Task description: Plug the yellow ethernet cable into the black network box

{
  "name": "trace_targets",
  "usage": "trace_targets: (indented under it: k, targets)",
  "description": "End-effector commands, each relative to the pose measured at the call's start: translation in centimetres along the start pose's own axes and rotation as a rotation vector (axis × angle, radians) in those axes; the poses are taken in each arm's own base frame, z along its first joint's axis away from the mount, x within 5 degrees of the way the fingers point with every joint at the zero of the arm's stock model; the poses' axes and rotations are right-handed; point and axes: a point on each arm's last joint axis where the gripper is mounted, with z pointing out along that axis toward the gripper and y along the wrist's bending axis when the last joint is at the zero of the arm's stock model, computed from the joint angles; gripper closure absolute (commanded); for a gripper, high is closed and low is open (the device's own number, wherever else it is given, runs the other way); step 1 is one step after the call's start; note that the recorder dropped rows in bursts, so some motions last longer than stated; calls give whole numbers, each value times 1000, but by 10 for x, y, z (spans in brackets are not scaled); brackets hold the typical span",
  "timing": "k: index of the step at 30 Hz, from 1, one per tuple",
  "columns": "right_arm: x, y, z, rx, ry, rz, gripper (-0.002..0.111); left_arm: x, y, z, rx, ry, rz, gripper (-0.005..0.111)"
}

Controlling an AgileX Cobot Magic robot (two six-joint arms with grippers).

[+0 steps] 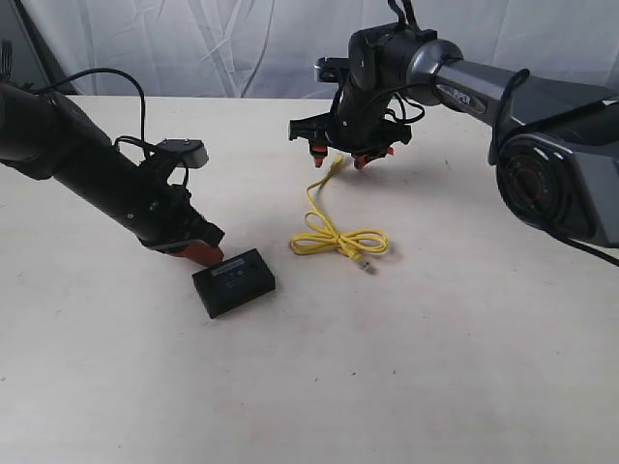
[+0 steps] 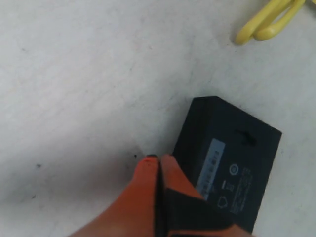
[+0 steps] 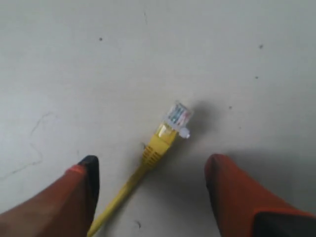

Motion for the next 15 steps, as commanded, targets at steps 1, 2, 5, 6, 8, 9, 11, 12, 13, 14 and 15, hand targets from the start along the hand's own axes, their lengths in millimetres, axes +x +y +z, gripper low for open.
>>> trace_targets:
  k: [1,2,5,6,8,9,11,12,13,14,15]
  targets:
    - [-4,-1,6,-1,-47,25,47,-1,-2,1,-2,5,2,107]
    - [-4,-1,7,-2,-49,30,47,-1,-2,1,-3,5,2,107]
    - [-5,-2,12,4,-64,35,52,-1,-2,1,-4,4,2,107]
    - [-5,-2,14,7,-71,30,56,-1,-1,1,-6,3,2,107]
    - [-5,-3,18,4,-83,35,62,-1,-1,1,-9,1,2,107]
    - [-3,-3,22,8,-78,42,63,-1,-1,1,-9,1,2,107]
    - [-1,-4,26,11,-68,46,63,-1,-1,1,-9,1,2,107]
    - [1,-5,30,19,-58,46,64,-1,-1,1,-9,1,2,107]
    - [1,-6,31,25,-58,47,68,-2,-1,1,-11,-1,2,107]
    - [3,-7,34,35,-53,44,75,-2,-1,1,-13,-2,2,107]
    - [3,-8,34,39,-48,52,85,-2,-1,1,-13,-2,2,107]
